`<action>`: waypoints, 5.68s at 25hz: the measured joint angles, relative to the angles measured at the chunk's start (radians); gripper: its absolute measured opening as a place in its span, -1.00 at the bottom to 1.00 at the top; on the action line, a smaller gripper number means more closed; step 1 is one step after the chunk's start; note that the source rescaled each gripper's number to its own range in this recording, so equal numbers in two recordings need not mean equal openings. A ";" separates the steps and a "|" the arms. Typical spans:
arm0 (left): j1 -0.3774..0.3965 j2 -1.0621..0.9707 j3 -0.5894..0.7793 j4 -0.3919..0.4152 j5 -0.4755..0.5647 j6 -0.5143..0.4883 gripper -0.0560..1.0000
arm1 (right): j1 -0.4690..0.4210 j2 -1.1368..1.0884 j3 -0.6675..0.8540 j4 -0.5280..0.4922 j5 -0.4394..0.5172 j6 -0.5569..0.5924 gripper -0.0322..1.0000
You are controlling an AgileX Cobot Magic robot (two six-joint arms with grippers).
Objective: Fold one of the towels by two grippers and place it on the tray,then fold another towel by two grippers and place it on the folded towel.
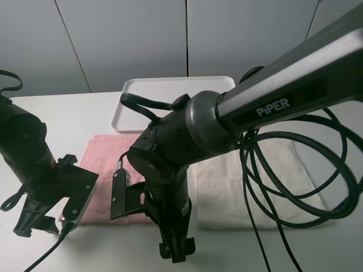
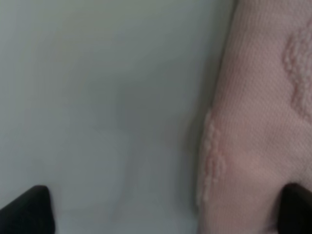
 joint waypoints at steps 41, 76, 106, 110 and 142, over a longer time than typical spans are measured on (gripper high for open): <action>0.000 0.027 -0.009 0.020 -0.136 -0.116 -0.80 | 0.000 0.009 -0.007 -0.100 -0.060 0.250 -0.93; 0.114 -0.112 -0.100 -0.567 -0.300 -0.226 -0.81 | -0.159 -0.167 -0.020 -0.474 -0.201 0.927 -0.94; 0.114 -0.021 -0.102 -0.593 -0.607 -0.451 0.97 | -0.226 -0.078 -0.023 -0.781 -0.407 1.375 0.97; 0.133 -0.021 -0.104 -0.593 -0.573 -0.490 0.97 | -0.226 -0.078 -0.043 -0.745 -0.348 1.376 0.99; 0.280 0.257 -0.477 -0.341 -0.020 -0.964 0.79 | -0.358 -0.078 -0.209 0.034 -0.051 0.670 1.00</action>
